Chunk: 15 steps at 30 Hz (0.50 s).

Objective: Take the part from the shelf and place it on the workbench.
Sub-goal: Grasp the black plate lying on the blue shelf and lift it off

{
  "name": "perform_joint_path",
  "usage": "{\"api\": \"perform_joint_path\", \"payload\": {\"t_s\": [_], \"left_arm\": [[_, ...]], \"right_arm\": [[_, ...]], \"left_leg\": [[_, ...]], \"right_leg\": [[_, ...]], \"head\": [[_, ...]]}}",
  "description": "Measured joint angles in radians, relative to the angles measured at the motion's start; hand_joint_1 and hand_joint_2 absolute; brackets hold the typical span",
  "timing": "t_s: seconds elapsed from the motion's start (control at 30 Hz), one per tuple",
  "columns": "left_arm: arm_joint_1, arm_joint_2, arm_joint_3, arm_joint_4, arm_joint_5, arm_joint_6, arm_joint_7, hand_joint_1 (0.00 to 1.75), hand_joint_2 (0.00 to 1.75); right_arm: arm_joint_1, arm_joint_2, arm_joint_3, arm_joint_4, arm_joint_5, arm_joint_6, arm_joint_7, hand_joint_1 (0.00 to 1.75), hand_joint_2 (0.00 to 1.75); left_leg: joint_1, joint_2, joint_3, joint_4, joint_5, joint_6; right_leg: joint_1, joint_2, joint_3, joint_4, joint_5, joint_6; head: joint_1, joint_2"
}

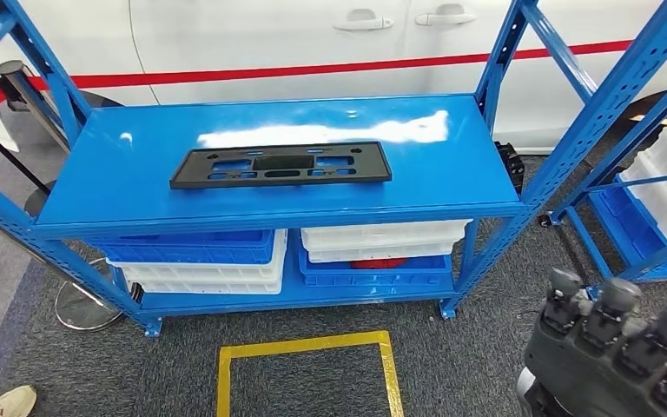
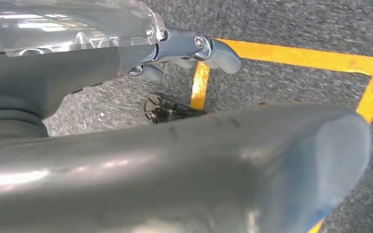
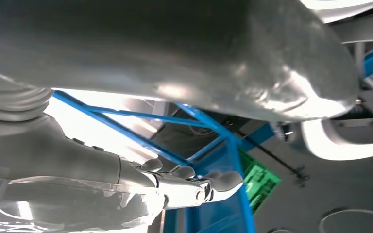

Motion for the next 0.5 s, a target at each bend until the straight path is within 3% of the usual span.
{"api": "perform_joint_path", "payload": {"t_s": [0.07,0.17,0.23,0.3,0.33,0.37,0.4,0.47,0.5], "left_arm": [[-0.002,-0.002,0.000,0.000,0.001,0.000,0.000,0.00,0.00],[-0.006,-0.002,0.000,0.000,0.003,0.000,-0.001,0.00,0.00],[-0.007,-0.003,0.000,0.000,0.002,-0.001,-0.001,0.00,0.00],[-0.006,-0.004,0.001,0.000,-0.001,-0.002,-0.002,0.00,0.00],[-0.005,-0.004,0.002,0.000,-0.002,-0.002,-0.003,0.00,0.00],[-0.004,-0.004,0.003,0.001,-0.003,-0.002,-0.003,0.00,0.00],[-0.004,-0.004,0.005,0.001,-0.003,-0.002,-0.004,0.00,0.00],[-0.004,-0.003,0.007,0.001,-0.003,-0.002,-0.005,0.00,0.00],[-0.005,-0.003,0.007,0.001,-0.003,-0.003,-0.006,0.00,0.00]], "right_arm": [[0.008,-0.005,-0.002,0.014,0.004,-0.005,0.000,0.00,0.00],[0.015,-0.020,-0.002,0.039,0.006,-0.030,0.000,0.00,0.00],[0.017,-0.030,0.000,0.056,0.011,-0.039,0.001,0.00,0.00],[0.022,-0.037,0.002,0.072,0.014,-0.043,0.001,0.00,0.00],[0.026,-0.042,0.002,0.079,0.013,-0.045,0.001,0.00,0.00],[0.029,-0.047,0.002,0.085,0.013,-0.046,0.001,0.00,0.00],[0.032,-0.051,0.002,0.090,0.013,-0.047,0.001,0.00,0.00],[0.034,-0.057,0.004,0.100,0.017,-0.047,0.000,0.00,0.00],[0.034,-0.060,0.005,0.104,0.020,-0.047,0.000,0.00,0.00]], "left_leg": [[-0.002,0.000,0.001,0.000,-0.006,-0.010],[-0.001,0.002,0.001,0.011,-0.022,-0.024],[0.001,0.001,-0.036,0.092,-0.066,-0.031],[0.003,0.001,-0.107,0.222,-0.116,-0.036],[0.004,0.001,-0.135,0.266,-0.122,-0.038],[0.005,0.001,-0.148,0.276,-0.109,-0.039],[0.005,0.001,-0.142,0.247,-0.077,-0.039],[0.005,0.001,-0.093,0.120,0.001,-0.035],[0.004,0.000,-0.070,0.065,0.023,-0.031]], "right_leg": [[0.005,0.001,0.013,-0.032,-0.002,-0.008],[0.000,0.004,0.021,-0.045,-0.004,-0.023],[-0.004,0.001,0.031,-0.052,-0.006,-0.032],[-0.003,-0.001,0.036,-0.052,-0.012,-0.037],[-0.002,0.000,0.038,-0.051,-0.015,-0.038],[-0.002,0.000,0.042,-0.050,-0.018,-0.038],[-0.003,0.001,0.046,-0.049,-0.022,-0.036],[-0.002,0.003,0.057,-0.047,-0.032,-0.030],[-0.001,0.004,0.059,-0.044,-0.036,-0.026]], "head": [[-0.001,0.000],[-0.002,0.000],[-0.004,0.000],[-0.005,0.000],[-0.005,0.000],[-0.005,0.000],[-0.005,0.000],[-0.005,0.000],[-0.005,0.000]]}}
